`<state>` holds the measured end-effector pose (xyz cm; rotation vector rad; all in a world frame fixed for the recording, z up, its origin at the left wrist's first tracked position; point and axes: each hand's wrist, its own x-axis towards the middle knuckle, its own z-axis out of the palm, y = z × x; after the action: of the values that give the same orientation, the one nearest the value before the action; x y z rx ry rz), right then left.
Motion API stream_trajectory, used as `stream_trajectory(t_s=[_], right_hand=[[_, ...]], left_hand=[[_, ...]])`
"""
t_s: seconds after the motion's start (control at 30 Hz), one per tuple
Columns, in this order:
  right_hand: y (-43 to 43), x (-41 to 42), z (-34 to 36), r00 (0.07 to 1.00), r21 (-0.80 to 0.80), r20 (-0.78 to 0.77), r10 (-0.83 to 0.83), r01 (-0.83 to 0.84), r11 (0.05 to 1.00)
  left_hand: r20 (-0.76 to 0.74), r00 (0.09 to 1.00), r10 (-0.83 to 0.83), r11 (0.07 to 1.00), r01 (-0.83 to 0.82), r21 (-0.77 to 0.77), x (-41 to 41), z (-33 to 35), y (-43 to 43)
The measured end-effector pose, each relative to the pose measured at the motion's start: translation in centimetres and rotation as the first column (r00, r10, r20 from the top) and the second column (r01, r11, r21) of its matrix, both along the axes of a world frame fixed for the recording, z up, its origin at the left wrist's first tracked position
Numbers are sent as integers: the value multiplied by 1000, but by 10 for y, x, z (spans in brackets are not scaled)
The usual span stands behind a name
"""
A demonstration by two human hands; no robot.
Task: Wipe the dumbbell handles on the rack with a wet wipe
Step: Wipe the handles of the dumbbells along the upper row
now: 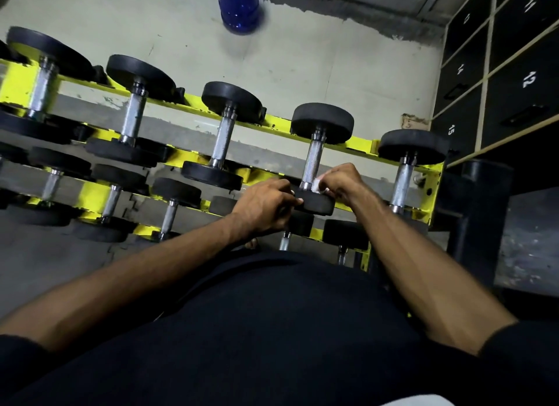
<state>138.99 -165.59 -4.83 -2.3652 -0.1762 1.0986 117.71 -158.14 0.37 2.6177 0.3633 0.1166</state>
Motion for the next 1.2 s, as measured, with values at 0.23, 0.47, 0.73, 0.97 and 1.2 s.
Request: stream_trajectory(t_s=[0.23,0.47,0.73,0.97,1.2], right_hand=[[7,-16,1,987,63,-53,152,-148,987],[-5,-4,17,944,154,-293,152,-110,982],[2,-6,10,930,162,-311,196,-151,975],[-15,5,15,949,194,-264,174,-125,973],[-24,0,16,947,284,70,313,-319,904]], left_hand=[[21,999,24,1000,-24,2,-1,0,-4],[16,1000,2,1000,-2,17,-3,0,-3],[12,1000,14,1000,-14,24,-1,2,-4],[55,998,6,1000,-7,26,1,-1,-3],[76,997,21,999,-25,43,0,-2,-5]])
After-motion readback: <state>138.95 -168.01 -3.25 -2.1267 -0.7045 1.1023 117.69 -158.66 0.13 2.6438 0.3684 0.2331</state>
